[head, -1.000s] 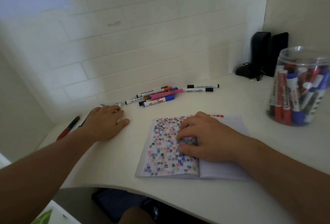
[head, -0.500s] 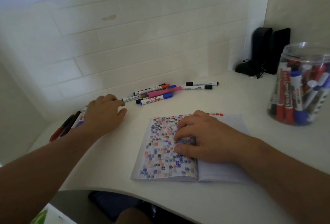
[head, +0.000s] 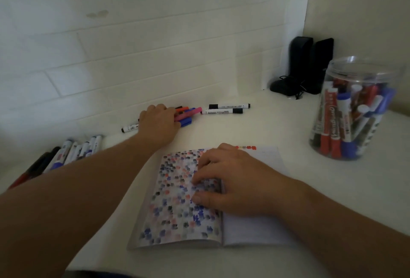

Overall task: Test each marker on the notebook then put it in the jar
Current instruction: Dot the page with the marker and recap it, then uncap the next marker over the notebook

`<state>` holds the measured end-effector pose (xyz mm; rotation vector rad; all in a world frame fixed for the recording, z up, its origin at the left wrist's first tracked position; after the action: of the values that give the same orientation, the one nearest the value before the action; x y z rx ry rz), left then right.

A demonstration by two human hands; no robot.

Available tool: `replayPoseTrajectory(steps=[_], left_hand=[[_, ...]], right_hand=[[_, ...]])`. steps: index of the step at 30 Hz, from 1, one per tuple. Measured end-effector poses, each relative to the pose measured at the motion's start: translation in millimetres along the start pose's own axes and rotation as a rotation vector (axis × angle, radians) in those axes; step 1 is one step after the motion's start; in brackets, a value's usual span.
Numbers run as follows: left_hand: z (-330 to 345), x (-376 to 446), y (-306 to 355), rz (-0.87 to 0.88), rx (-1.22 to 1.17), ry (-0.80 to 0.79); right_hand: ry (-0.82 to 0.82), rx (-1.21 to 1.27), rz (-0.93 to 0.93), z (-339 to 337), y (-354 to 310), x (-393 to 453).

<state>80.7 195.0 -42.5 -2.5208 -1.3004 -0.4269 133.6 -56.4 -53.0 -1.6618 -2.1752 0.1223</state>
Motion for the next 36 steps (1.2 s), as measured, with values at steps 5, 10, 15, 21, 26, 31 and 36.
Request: replayPoseTrajectory(steps=[5, 10, 15, 21, 26, 31, 36], left_hand=[[1, 4, 0, 0.002, 0.024, 0.027], [-38, -14, 46, -0.033, -0.591, -0.061], [-70, -50, 126, -0.159, -1.602, -0.419], [-46, -73, 142, -0.192, -2.197, -0.68], [-38, -78, 144, 0.035, -2.02, -0.683], [-48, -79, 132, 0.208, -1.498, -0.345], [-47, -83, 130, 0.196, -1.288, -0.258]], right_hand=[[0.008, -0.003, -0.034, 3, 0, 0], [0.081, -0.013, -0.07, -1, -1, 3], [0.428, -0.003, 0.004, -45, 19, -8], [0.814, 0.262, 0.41, -80, 90, -45], [0.733, 0.565, 0.345, -67, 89, -32], [0.819, 0.564, 0.325, -72, 82, -33], [0.974, 0.679, 0.435, -76, 89, -41]])
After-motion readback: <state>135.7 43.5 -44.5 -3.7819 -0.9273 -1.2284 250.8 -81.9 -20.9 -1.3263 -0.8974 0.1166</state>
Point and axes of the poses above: each hand's wrist, its own x-axis towards the middle knuckle, its own z-axis out of the palm, y = z × x, the point moved 7 cm from there along x, towards the middle knuckle, and after that the axes turned 4 degrees about -z, right-handed, at the moved point
